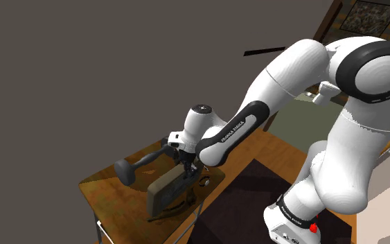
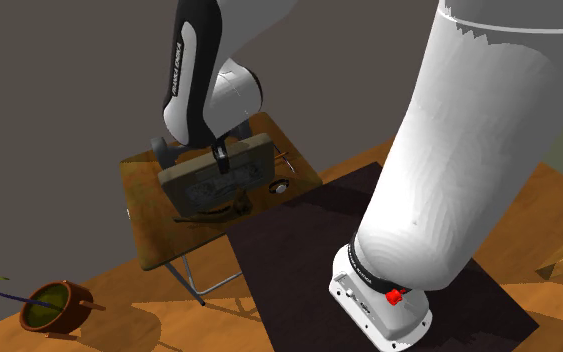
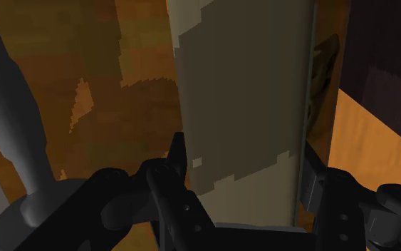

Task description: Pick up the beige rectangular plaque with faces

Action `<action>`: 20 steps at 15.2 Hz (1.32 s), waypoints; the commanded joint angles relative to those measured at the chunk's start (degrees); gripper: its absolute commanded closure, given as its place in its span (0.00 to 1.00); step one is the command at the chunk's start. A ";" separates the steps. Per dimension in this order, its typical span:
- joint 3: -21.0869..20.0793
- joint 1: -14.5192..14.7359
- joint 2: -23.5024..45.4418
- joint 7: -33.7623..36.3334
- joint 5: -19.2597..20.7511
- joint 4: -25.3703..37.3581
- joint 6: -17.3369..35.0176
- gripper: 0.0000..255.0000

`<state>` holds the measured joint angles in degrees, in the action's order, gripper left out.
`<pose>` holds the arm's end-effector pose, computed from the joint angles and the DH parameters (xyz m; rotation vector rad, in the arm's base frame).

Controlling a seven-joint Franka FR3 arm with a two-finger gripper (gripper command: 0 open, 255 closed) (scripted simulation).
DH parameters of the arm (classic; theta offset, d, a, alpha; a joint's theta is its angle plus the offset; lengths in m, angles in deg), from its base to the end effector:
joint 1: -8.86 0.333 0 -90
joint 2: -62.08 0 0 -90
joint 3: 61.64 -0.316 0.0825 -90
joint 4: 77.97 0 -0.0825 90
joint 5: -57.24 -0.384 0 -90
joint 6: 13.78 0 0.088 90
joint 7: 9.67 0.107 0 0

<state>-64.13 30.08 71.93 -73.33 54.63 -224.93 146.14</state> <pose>0.4181 0.1820 0.2077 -2.3140 -2.1165 -0.0930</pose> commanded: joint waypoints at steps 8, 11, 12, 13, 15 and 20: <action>0.02 -0.07 0.18 -0.12 -0.03 0.00 0.20 1.00; -0.02 0.02 -1.69 0.08 0.00 -0.10 -1.57 1.00; -0.03 0.02 -2.53 0.10 -0.01 -0.11 -2.40 1.00; -0.03 0.01 -3.38 0.11 -0.01 -0.13 -3.23 1.00; -0.03 0.00 -5.04 0.14 -0.02 -0.11 -4.90 1.00; -0.01 -0.01 -9.00 0.22 -0.02 0.18 -9.15 1.00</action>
<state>-64.24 30.19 63.61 -72.88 54.65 -225.08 137.81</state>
